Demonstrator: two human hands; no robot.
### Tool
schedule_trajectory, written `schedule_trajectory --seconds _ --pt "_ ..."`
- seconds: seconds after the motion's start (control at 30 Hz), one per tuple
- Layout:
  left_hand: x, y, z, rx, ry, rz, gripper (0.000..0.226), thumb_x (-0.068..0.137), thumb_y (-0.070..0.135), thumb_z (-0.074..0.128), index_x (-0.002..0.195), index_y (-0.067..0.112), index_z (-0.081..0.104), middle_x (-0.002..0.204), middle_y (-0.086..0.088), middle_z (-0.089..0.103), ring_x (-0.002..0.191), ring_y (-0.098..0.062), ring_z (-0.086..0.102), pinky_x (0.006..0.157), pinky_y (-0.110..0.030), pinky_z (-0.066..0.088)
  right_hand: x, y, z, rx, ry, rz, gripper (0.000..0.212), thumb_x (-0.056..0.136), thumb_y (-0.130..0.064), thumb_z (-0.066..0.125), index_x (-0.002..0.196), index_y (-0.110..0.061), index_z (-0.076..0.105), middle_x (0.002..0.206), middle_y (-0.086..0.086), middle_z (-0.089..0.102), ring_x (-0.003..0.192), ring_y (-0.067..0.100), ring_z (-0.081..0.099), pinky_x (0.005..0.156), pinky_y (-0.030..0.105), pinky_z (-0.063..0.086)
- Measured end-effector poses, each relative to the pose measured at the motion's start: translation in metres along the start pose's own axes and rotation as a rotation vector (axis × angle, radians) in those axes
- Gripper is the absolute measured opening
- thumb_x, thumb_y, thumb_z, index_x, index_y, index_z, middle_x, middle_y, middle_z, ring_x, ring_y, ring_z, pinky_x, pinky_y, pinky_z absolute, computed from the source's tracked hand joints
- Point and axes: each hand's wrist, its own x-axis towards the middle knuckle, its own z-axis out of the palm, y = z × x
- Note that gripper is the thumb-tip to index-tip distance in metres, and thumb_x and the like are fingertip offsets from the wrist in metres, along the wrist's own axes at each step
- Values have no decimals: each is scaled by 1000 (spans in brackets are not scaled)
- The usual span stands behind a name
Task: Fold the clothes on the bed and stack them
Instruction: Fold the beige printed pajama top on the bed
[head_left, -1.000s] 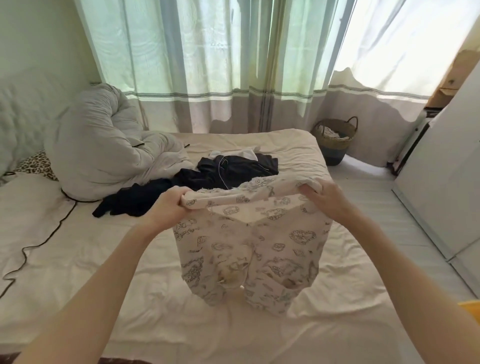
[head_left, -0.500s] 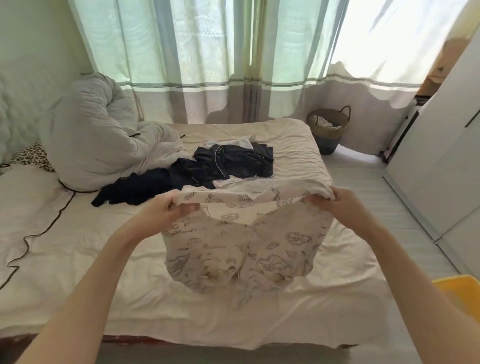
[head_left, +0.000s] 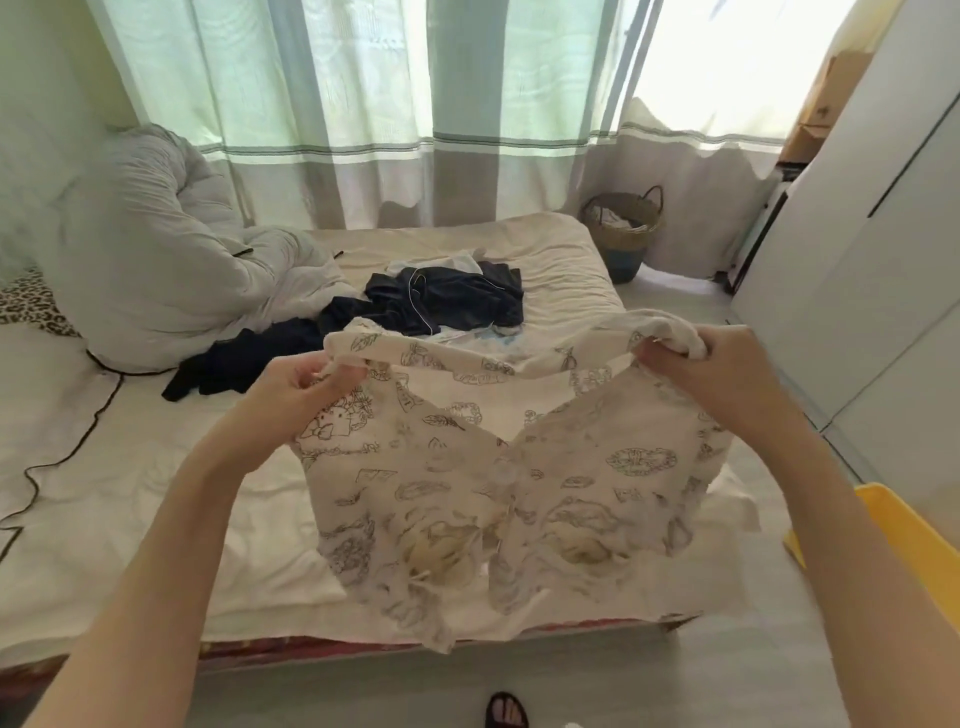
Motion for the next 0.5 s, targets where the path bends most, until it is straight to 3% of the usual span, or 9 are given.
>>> schedule_trajectory --seconds 0.07,0.17,0.27,0.37,0.43,0.5 --pt "4 0 -1 59 -4 11 20 69 48 65 79 33 75 74 -3 72 63 -14 65 57 -26 52 3 0 -3 -21 -60 21 41 73 -43 70 44 -20 54 36 -14 39 37 3 36 39 13 26" --pt "18 -8 6 160 5 -4 11 70 46 64 69 40 73 58 9 67 52 -3 59 50 -15 45 16 15 9 -32 -97 68 42 75 -41 73 46 -19 53 38 -13 40 38 2 36 41 13 27" --pt "43 -33 16 283 20 -81 8 76 40 68 73 33 71 65 4 71 64 -24 66 62 -36 53 34 41 36 -59 -141 126 42 78 -37 74 60 -2 59 49 -5 47 49 8 40 48 25 29" --pt "79 -68 24 369 40 -134 9 79 35 70 73 28 69 64 5 69 65 -20 66 58 -28 52 56 71 68 -99 -195 155 34 80 -38 71 54 -19 63 43 -11 47 49 10 42 48 27 28" --pt "111 -93 28 424 71 -178 15 79 35 70 77 20 70 71 -1 71 73 -24 67 66 -39 56 79 91 93 -127 -236 187 37 81 -40 70 46 -34 59 40 -16 49 47 6 42 48 26 27" --pt "150 -120 33 472 100 -235 35 79 43 68 81 8 70 78 -14 70 77 -32 66 73 -49 52 111 117 121 -145 -264 230 44 82 -43 68 44 -26 53 45 -13 51 52 10 47 50 28 32"
